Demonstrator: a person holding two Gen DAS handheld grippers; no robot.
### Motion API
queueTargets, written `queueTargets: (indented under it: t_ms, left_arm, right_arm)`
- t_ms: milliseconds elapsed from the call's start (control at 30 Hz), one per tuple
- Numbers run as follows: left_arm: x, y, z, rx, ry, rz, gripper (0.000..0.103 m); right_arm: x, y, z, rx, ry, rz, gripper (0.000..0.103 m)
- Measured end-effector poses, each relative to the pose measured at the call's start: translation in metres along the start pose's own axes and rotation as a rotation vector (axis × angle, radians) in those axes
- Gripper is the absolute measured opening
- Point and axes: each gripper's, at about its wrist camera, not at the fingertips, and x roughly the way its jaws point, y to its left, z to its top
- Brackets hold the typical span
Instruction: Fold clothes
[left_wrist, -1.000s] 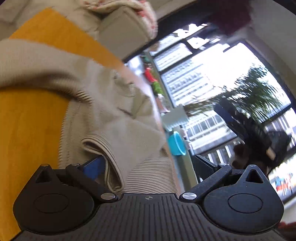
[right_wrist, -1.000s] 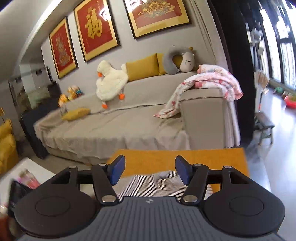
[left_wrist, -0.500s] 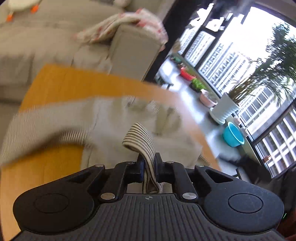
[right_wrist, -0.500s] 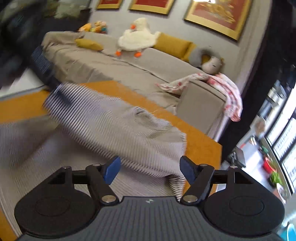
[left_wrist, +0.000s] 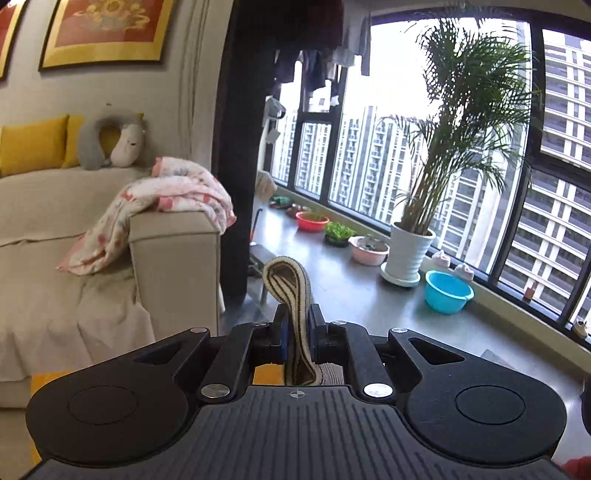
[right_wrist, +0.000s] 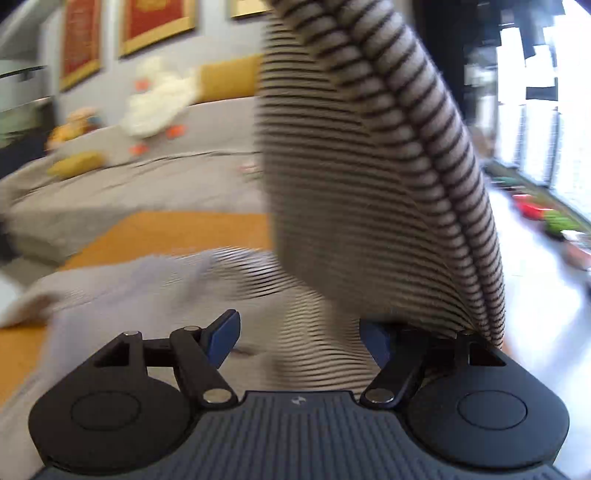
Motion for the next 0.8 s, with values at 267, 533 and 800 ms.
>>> queueTargets:
  t_ms: [267, 533, 800]
  left_arm:
    - [0.026, 0.122, -0.071, -0.234, 0.107, 0.125, 0.012]
    - [0.013, 0.131, -0.055, -0.294, 0.057, 0.038, 0.012]
    - [-0.016, 0.023, 0.027, 0.004, -0.149, -0.109, 0.012]
  right_arm:
    - [-0.050, -0.015, -0.032, -0.070, 0.081, 0.350, 0.091]
    - [-0.067, 0.002, -0.022, -0.092, 0.148, 0.426, 0.091]
    - [0.025, 0.021, 0.011, 0.037, 0.136, 0.222, 0.091]
